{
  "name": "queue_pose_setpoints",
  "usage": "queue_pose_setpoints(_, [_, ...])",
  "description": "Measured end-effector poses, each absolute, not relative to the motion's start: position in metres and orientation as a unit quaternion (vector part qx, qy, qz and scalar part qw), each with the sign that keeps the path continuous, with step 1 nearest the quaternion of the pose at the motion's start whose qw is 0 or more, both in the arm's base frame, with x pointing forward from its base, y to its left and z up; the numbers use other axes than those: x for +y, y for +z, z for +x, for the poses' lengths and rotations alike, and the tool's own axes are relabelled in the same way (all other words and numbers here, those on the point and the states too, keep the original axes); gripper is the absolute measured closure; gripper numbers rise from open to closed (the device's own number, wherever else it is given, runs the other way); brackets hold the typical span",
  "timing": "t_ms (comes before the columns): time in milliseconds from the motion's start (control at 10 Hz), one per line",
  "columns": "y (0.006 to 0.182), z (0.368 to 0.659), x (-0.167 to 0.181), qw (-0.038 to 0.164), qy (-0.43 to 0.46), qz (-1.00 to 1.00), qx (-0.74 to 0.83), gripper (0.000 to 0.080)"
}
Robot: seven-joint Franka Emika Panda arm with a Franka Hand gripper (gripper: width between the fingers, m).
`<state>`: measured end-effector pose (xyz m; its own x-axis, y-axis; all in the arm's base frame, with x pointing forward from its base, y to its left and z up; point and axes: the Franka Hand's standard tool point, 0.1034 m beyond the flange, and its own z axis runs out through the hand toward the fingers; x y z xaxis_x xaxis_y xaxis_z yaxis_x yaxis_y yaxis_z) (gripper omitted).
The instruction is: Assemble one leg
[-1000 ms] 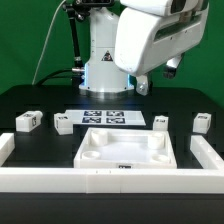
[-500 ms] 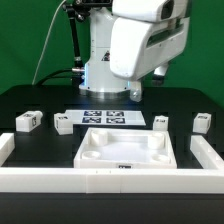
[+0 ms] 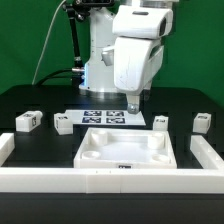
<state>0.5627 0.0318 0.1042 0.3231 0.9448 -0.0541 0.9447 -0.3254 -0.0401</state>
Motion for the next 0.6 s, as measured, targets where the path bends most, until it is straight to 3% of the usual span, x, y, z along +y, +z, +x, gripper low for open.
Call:
queue_pose_setpoints(300, [0.103,0.561,0.032,0.001,0.034,-0.812,-0.583,0.015])
queue_pose_setpoints(600, [0.074,0.526,0.04,-0.019,-0.009,-0.77,-0.638,0.015])
